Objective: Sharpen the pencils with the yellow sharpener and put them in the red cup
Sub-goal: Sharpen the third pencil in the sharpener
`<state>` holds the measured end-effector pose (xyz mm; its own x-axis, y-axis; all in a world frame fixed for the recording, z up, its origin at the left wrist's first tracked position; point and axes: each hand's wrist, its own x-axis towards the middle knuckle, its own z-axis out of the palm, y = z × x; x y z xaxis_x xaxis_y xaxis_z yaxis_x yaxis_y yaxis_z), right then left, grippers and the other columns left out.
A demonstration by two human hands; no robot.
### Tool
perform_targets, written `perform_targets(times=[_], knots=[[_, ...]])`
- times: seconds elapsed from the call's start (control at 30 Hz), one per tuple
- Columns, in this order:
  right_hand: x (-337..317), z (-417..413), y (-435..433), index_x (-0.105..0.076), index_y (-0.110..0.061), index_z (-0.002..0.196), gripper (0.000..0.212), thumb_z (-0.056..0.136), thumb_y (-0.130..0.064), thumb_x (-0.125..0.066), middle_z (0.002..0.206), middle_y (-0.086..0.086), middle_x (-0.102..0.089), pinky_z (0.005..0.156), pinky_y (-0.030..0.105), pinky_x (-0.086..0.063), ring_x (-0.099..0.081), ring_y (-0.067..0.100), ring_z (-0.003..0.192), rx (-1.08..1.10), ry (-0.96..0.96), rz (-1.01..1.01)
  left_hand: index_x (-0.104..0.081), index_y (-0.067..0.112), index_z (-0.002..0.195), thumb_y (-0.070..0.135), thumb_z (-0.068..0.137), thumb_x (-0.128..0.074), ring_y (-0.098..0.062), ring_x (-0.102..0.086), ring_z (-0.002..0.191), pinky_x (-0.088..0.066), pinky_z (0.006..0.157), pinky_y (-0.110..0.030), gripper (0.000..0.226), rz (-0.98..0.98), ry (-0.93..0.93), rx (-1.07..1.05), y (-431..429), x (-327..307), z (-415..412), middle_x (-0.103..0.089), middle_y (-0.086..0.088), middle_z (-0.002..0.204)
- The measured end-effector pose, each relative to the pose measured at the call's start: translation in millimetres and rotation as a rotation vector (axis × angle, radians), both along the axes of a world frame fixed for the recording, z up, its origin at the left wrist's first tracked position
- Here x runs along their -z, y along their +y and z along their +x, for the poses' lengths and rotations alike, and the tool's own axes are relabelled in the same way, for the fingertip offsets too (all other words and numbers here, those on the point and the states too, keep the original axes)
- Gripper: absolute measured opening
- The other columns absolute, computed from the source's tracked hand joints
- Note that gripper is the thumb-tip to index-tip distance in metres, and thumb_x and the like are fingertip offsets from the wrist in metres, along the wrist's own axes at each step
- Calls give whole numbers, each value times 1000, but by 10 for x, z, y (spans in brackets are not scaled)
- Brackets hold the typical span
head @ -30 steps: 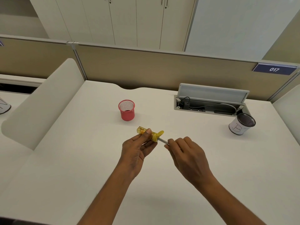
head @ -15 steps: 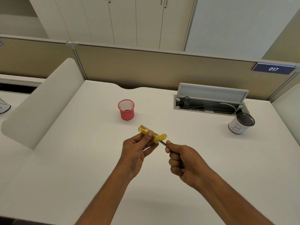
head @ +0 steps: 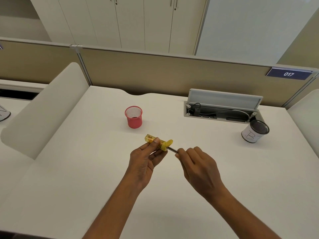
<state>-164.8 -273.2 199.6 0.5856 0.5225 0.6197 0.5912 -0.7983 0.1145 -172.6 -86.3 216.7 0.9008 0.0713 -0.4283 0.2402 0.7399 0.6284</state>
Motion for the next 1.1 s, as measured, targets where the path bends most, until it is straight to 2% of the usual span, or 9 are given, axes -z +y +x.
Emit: perform_targets(times=[0.13, 0.3, 0.4, 0.47, 0.57, 0.67, 0.8, 0.93, 1.1], knots=[[7, -54, 121, -68, -10, 85, 26, 103, -22, -53, 63, -4, -49, 46, 28, -32, -40, 14, 55, 15, 269, 357, -72, -6, 109, 14, 85, -72, -30, -75, 100, -63, 85, -37, 31, -16, 5, 1, -32, 19, -16, -73, -26, 118], [-321, -81, 265, -70, -5, 79, 32, 102, -25, -61, 48, -9, -26, 45, 23, -22, -21, 10, 43, 293, 1288, 1296, -72, -6, 110, 14, 87, -71, -36, -73, 110, -63, 83, -36, 30, 43, -12, 10, -5, 49, -23, -72, -28, 119], [-453, -14, 176, -66, -6, 84, 30, 103, -28, -58, 58, -4, -23, 41, 23, -20, -19, 13, 47, 333, 1699, 1416, -73, -5, 108, 16, 83, -73, -40, -71, 114, -63, 83, -36, 32, 84, -14, 8, 11, 70, -33, -73, -27, 116], [-403, -33, 159, -67, -9, 81, 37, 105, -34, -52, 56, -3, -29, 44, 24, -23, -23, 13, 47, 265, 1556, 1187, -73, -5, 107, 16, 84, -73, -40, -71, 113, -62, 83, -37, 32, 84, -21, 9, 15, 74, -41, -73, -27, 116], [-221, -105, 161, -69, -23, 97, 31, 103, -47, -50, 62, -9, -51, 53, 24, -37, -44, 7, 53, 98, 890, 661, -74, -4, 106, 14, 88, -71, -34, -73, 107, -63, 83, -35, 26, 61, -11, 3, -2, 52, -47, -73, -28, 118], [-76, -59, 77, -62, -16, 120, 36, 101, -46, -54, 86, -5, -64, 54, 26, -49, -59, 12, 71, 24, 444, 232, -74, -5, 106, 13, 89, -70, -33, -75, 103, -64, 82, -38, 25, 25, 7, -11, -7, 29, -45, -73, -27, 116], [27, 57, -13, -69, -8, 95, 23, 102, -27, -57, 68, 1, -51, 46, 29, -28, -40, 17, 57, -35, 94, -31, -73, -5, 107, 12, 90, -70, -33, -75, 103, -64, 83, -38, 24, 26, 19, 5, -20, 16, -48, -74, -27, 115], [38, -1, 62, -66, -11, 78, 29, 101, -26, -58, 57, -2, -42, 43, 32, -26, -34, 18, 51, -18, 174, 176, -73, -5, 107, 12, 91, -69, -31, -76, 103, -63, 85, -37, 24, 30, 10, 28, -31, 26, -53, -75, -25, 114], [-222, -119, 315, -66, -6, 68, 40, 101, -26, -61, 46, -6, -28, 46, 24, -22, -22, 12, 44, 146, 1017, 1048, -71, -6, 110, 14, 89, -70, -32, -75, 105, -63, 85, -36, 30, 47, -12, 38, -15, 28, -17, -75, -24, 113]])
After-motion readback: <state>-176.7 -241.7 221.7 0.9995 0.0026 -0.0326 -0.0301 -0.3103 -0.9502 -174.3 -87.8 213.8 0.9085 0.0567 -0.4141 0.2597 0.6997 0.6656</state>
